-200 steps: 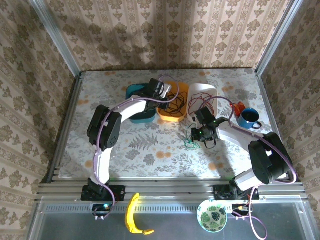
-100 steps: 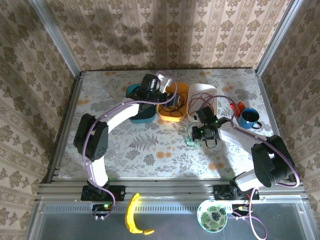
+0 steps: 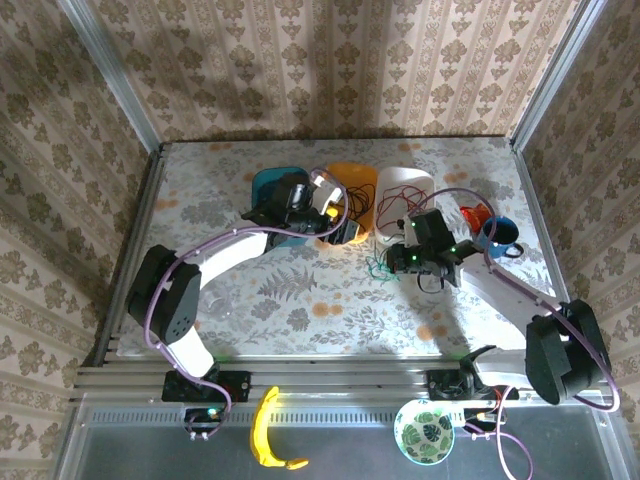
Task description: Untangle the cables
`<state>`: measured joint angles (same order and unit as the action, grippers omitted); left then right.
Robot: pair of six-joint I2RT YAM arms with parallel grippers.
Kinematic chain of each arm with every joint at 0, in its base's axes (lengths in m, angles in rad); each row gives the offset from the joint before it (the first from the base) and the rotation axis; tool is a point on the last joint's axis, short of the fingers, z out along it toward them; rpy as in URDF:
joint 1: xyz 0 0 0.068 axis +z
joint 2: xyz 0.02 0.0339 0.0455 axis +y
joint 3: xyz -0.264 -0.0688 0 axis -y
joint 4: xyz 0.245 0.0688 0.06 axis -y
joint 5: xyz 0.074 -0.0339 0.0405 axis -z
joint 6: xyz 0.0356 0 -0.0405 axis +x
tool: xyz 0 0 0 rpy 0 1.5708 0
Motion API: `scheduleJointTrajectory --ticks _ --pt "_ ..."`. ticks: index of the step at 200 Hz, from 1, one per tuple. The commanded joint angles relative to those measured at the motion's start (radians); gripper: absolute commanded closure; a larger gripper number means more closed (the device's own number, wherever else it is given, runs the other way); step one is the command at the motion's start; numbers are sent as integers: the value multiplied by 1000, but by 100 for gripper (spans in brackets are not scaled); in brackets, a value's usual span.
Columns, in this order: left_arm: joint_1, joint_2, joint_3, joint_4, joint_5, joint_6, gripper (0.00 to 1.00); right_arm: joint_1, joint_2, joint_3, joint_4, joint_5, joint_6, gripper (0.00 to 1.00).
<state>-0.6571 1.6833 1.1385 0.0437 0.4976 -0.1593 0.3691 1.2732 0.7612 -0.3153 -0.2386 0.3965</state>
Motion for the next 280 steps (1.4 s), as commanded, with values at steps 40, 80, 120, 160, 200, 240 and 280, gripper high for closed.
scheduleJointTrajectory --ticks 40,80,120,160,200,240,280 --pt "-6 43 53 10 171 -1 15 -4 -46 24 56 -149 -8 94" --pt "-11 78 65 28 211 -17 18 -4 -53 48 84 -173 14 94" --pt "-25 113 86 41 261 -33 23 -4 -46 67 107 -165 36 94" --pt "-27 138 87 54 265 -38 45 -1 -37 72 160 -184 75 94" --pt "-26 180 95 152 247 -102 78 2 -42 66 158 -187 85 95" --pt "-12 130 39 182 128 -108 100 -5 -57 56 85 -13 107 96" --pt "73 -5 -134 364 82 -238 100 -57 -61 29 -95 304 219 97"
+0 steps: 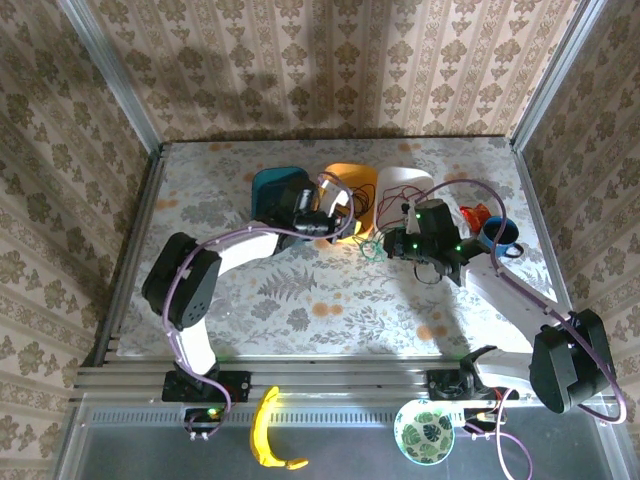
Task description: Untangle the cables
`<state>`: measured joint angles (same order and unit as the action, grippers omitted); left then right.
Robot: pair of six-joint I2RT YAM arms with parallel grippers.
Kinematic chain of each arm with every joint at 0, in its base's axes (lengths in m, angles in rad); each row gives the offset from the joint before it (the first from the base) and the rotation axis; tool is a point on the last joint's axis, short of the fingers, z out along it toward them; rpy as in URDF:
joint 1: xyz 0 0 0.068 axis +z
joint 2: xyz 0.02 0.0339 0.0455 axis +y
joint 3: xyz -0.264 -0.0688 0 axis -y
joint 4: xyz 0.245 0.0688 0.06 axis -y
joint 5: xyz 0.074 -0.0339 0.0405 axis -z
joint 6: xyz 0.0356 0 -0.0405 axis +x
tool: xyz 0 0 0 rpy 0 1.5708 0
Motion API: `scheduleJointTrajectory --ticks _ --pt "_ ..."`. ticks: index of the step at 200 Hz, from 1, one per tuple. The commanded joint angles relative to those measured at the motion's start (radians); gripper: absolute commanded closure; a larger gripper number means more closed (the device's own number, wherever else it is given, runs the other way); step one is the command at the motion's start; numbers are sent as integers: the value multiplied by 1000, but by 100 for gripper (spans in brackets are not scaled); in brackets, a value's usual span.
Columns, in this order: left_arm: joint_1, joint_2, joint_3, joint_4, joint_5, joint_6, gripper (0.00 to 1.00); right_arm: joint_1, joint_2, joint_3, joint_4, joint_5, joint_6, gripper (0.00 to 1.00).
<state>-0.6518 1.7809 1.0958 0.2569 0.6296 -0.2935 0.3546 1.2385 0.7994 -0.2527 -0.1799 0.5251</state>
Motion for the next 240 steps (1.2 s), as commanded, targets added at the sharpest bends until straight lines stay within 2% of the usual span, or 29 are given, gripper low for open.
scheduleJointTrajectory --ticks 1,34,74,97,124,158,202,240 --pt "70 -106 -97 156 -49 -108 100 -43 -25 -12 -161 248 95 97" --pt "155 -200 -211 233 -22 -181 100 -98 -35 -70 -190 217 127 97" --pt "189 -315 -261 101 -44 -101 100 -100 -40 -97 -225 132 11 97" --pt "288 -389 -307 106 -84 -129 100 -101 -27 -109 -291 149 -25 97" --pt "380 -460 -334 113 -94 -140 100 -117 -20 -145 -313 166 8 97" --pt "441 -499 -320 105 -34 -132 100 -122 27 -154 -304 147 30 97" --pt "523 -545 -288 124 101 -161 100 -141 32 -171 -337 201 47 98" --pt "537 -564 -243 101 207 -148 100 -154 9 -197 -298 159 59 98"
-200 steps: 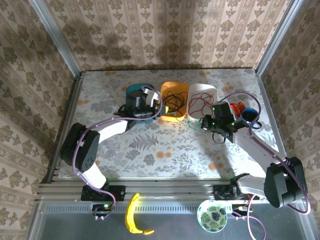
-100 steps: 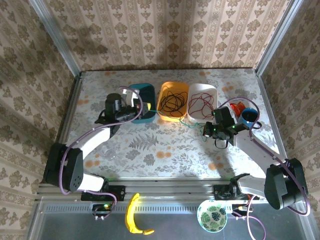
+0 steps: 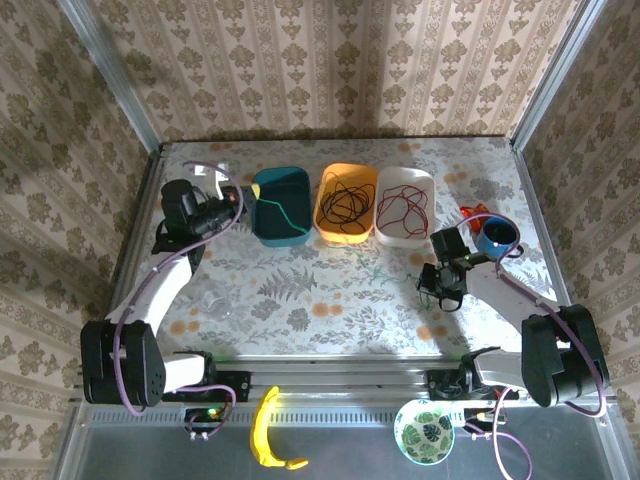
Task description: Untangle the cables
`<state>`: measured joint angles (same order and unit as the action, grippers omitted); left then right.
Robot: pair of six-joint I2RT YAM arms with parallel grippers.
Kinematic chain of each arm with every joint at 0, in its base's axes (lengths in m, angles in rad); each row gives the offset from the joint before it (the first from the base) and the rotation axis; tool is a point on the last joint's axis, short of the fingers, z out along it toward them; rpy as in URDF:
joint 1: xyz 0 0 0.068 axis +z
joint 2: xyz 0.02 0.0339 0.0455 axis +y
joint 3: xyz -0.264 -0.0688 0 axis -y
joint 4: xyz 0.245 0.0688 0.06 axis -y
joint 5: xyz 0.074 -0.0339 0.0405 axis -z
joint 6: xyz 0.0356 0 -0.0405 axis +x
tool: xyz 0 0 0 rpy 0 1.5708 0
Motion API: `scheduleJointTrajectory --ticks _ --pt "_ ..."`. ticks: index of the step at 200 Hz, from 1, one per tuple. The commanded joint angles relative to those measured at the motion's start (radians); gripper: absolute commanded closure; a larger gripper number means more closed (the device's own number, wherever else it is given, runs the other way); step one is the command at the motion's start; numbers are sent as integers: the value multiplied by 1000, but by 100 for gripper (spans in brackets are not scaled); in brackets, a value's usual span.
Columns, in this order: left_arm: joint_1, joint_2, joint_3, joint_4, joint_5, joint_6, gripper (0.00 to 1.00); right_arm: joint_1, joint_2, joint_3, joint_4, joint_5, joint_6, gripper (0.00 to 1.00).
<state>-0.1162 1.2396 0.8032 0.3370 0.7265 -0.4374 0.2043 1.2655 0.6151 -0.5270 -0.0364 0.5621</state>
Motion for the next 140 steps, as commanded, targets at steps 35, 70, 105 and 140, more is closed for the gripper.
scheduleJointTrajectory --ticks 35,70,105,140 --pt "2 -37 53 80 182 -45 100 -3 -35 -17 25 -31 9 98" --pt "5 -58 86 47 216 -22 100 -3 -11 -14 12 -25 9 98" --pt "70 -118 99 79 203 -59 100 -7 -10 -13 -38 64 70 97" --pt "171 -216 121 71 131 -69 100 -30 -8 -24 -41 76 97 97"
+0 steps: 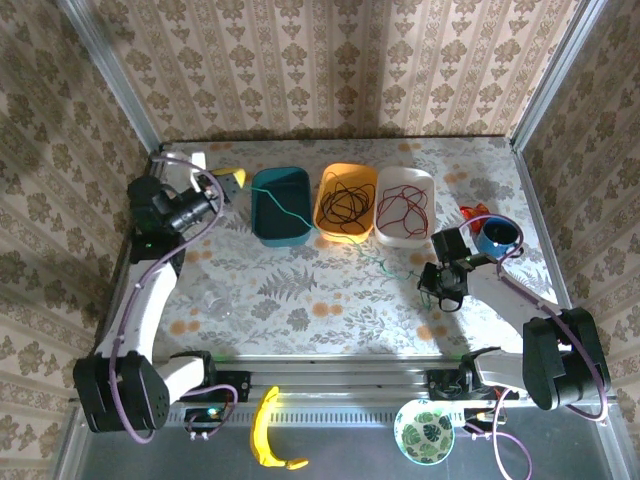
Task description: Untangle the cables
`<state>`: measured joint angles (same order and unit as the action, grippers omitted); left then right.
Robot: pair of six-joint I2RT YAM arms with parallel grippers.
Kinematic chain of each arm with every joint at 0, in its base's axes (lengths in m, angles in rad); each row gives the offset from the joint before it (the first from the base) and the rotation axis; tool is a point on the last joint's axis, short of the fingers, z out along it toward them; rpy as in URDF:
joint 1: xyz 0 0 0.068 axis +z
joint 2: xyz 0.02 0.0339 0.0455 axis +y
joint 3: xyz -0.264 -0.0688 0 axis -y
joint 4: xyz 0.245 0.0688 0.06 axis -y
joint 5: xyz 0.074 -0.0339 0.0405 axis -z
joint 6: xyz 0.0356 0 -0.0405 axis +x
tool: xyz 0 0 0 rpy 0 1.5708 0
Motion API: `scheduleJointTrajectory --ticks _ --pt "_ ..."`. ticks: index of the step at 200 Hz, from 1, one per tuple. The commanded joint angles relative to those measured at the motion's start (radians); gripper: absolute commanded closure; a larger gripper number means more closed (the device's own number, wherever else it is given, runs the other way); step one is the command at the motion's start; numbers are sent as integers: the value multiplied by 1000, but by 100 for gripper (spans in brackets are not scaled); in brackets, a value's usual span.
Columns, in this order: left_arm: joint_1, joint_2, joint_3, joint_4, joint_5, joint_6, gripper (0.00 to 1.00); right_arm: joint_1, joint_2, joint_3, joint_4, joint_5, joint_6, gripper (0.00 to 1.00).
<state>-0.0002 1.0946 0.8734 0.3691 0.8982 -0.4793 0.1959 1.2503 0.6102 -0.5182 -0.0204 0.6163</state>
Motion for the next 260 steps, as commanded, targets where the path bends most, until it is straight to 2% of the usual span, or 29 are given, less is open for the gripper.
scheduleJointTrajectory --ticks 1,36,56,77,89,117,139,171,209,236,260 --pt "57 -74 51 39 -43 -26 100 -24 9 -19 -50 59 43 97" --pt "124 -107 64 74 -77 -83 100 -73 13 -33 -42 32 58 97" --pt "119 -87 75 102 -48 -119 100 -84 6 -43 -24 0 44 97" --pt "99 -69 70 182 -8 -180 100 -77 -15 -47 74 -103 1 92" --pt "86 -63 68 212 1 -200 100 -57 -37 -40 118 -167 -27 83" --pt "52 -54 75 224 7 -205 100 33 -118 25 155 -220 -105 50" --pt "18 -43 81 225 20 -202 100 104 -164 102 144 -225 -176 39" --pt "-38 -24 80 229 21 -190 100 151 -147 218 135 -348 -238 37" --pt "-91 -2 96 222 21 -176 100 229 -51 333 151 -518 -260 35" --pt "-107 8 108 220 13 -171 100 295 32 395 128 -543 -289 35" --pt "-117 15 120 220 19 -171 100 310 83 403 150 -532 -282 39"
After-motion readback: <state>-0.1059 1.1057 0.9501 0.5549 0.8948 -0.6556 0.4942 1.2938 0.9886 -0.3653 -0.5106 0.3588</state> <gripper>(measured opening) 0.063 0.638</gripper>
